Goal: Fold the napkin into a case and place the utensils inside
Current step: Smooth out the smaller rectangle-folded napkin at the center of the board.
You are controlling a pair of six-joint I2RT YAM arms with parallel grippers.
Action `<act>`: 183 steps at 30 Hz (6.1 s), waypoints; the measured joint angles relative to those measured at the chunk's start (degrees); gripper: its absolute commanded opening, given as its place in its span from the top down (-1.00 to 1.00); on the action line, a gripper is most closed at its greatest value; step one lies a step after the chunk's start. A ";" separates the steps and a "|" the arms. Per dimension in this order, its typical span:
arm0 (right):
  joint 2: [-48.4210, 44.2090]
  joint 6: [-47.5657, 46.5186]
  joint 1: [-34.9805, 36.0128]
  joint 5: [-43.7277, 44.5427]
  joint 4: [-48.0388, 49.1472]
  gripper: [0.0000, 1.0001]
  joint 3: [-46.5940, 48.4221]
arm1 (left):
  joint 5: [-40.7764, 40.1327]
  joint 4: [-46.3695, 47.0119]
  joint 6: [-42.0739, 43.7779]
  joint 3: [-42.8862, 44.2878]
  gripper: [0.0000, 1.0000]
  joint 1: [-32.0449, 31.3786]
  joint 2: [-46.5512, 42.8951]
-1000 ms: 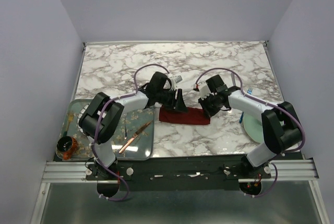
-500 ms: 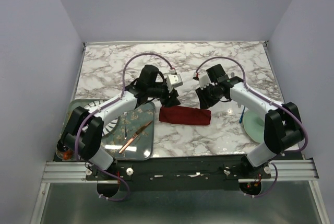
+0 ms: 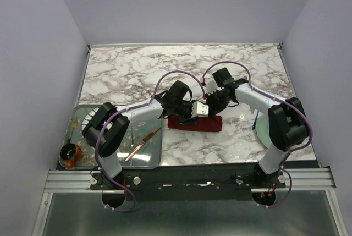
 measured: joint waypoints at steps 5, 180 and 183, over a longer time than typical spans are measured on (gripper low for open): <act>0.26 0.13 0.00 -0.11 0.04 0.49 -0.02 | -0.85 -0.92 1.14 1.57 0.04 -0.50 1.95; -0.44 6.60 -7.85 -6.43 -4.00 0.46 -6.05 | -17.33 55.89 -107.62 -9.18 -0.29 -8.17 18.99; -0.50 6.67 -8.52 -7.45 -4.04 0.25 -6.01 | -17.29 55.89 -107.34 -9.18 -0.28 -8.20 18.99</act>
